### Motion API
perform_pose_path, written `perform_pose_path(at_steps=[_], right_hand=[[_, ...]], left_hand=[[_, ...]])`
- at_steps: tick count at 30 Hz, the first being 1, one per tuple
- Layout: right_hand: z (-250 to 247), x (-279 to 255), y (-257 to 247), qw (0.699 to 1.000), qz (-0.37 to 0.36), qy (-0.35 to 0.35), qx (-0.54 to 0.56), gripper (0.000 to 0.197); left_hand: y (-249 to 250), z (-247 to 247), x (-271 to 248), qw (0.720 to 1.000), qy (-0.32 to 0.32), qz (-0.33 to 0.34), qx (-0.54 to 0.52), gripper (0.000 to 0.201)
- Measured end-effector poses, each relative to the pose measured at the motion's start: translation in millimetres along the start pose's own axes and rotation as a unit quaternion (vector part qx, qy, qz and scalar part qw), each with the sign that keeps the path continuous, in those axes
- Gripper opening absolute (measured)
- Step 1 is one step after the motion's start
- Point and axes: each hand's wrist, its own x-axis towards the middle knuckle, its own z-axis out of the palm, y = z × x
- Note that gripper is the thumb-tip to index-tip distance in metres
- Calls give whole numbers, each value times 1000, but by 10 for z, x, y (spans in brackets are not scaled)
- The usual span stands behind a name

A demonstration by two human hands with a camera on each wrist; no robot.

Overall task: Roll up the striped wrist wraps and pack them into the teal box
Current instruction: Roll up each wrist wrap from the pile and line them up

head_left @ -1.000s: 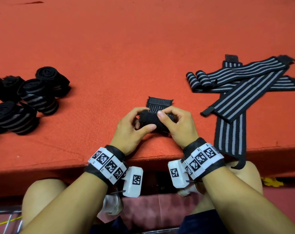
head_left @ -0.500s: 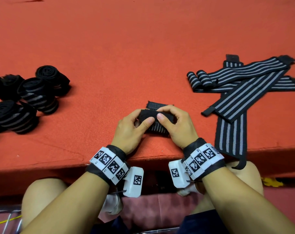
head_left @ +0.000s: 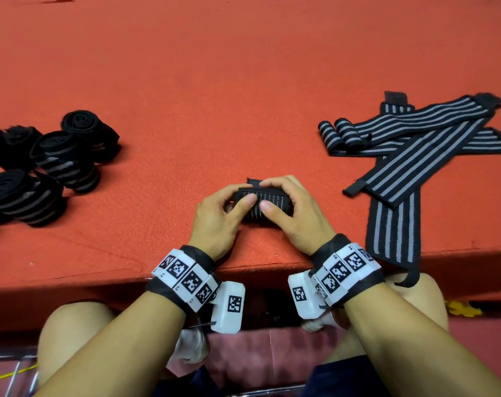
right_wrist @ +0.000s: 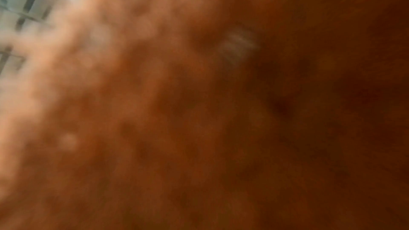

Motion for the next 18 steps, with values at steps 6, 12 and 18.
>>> perform_pose_path(at_steps=[6, 12, 18], right_hand=[[7, 15, 16, 998, 26, 51, 9, 21], [31, 15, 65, 994, 54, 46, -83, 17], [24, 6, 16, 998, 16, 57, -19, 19]], left_hand=[[-31, -9, 5, 1000, -22, 3, 9, 52], [-38, -22, -6, 999, -33, 31, 14, 48], [-32, -1, -4, 999, 2, 15, 46, 18]])
